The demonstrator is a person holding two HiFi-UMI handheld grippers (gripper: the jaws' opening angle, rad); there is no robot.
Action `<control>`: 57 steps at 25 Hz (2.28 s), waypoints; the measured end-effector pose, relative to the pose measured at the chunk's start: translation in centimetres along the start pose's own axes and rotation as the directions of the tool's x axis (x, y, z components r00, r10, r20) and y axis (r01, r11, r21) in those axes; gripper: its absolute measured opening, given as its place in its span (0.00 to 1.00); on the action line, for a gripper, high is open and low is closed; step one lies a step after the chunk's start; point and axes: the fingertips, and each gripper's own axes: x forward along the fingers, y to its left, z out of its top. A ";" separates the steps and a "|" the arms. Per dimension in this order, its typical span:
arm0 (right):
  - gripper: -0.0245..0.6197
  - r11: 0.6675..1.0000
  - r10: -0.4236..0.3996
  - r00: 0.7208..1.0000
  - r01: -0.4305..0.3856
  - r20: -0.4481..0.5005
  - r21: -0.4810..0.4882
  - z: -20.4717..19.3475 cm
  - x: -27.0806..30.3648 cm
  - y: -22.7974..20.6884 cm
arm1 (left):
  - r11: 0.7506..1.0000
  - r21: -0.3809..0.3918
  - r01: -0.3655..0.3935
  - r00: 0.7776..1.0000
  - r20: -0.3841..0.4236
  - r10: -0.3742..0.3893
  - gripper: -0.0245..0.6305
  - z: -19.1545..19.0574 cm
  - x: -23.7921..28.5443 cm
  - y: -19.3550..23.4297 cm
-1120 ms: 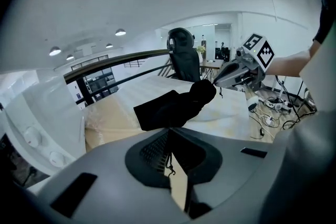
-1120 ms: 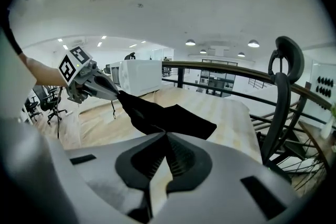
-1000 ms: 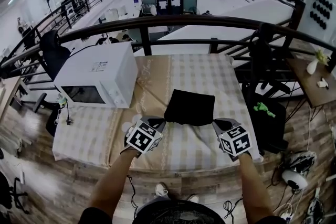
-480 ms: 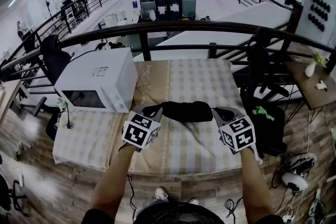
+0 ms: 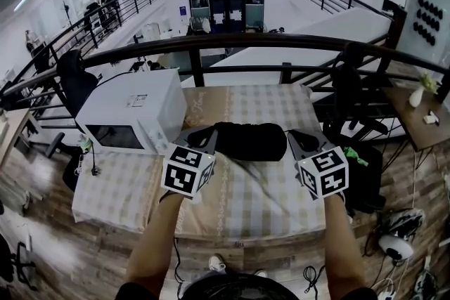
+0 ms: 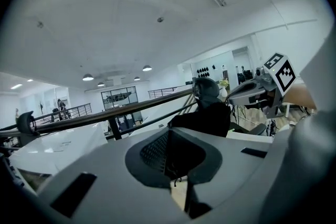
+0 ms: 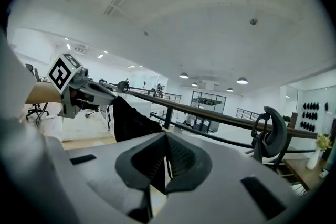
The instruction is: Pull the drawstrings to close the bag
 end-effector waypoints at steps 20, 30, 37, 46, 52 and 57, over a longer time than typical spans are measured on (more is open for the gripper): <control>0.07 0.991 -0.100 0.966 0.117 0.239 -0.059 11.3 -3.1 -0.8 | 0.994 -0.044 -0.099 0.984 0.147 0.104 0.08 7.8 -4.6 2.4; 0.07 0.978 -0.200 0.955 0.207 0.219 -0.008 9.5 -2.8 -1.1 | 0.982 -0.072 -0.174 0.972 0.146 0.183 0.08 6.7 -5.1 3.3; 0.07 0.970 -0.244 0.943 0.241 0.226 0.042 9.1 -3.1 -1.7 | 0.974 -0.099 -0.204 0.966 0.139 0.217 0.08 5.9 -5.5 4.5; 0.07 0.961 -0.276 0.938 0.266 0.209 0.075 8.0 -3.8 -2.9 | 0.963 -0.122 -0.241 0.957 0.136 0.257 0.08 5.2 -6.3 6.1; 0.07 0.954 -0.299 0.933 0.286 0.201 0.092 7.5 -4.3 -3.7 | 0.958 -0.139 -0.251 0.954 0.135 0.269 0.08 4.8 -7.0 7.1; 0.07 0.947 -0.316 0.930 0.298 0.186 0.119 6.7 -4.7 -4.6 | 0.955 -0.142 -0.261 0.952 0.127 0.279 0.08 4.4 -7.2 7.4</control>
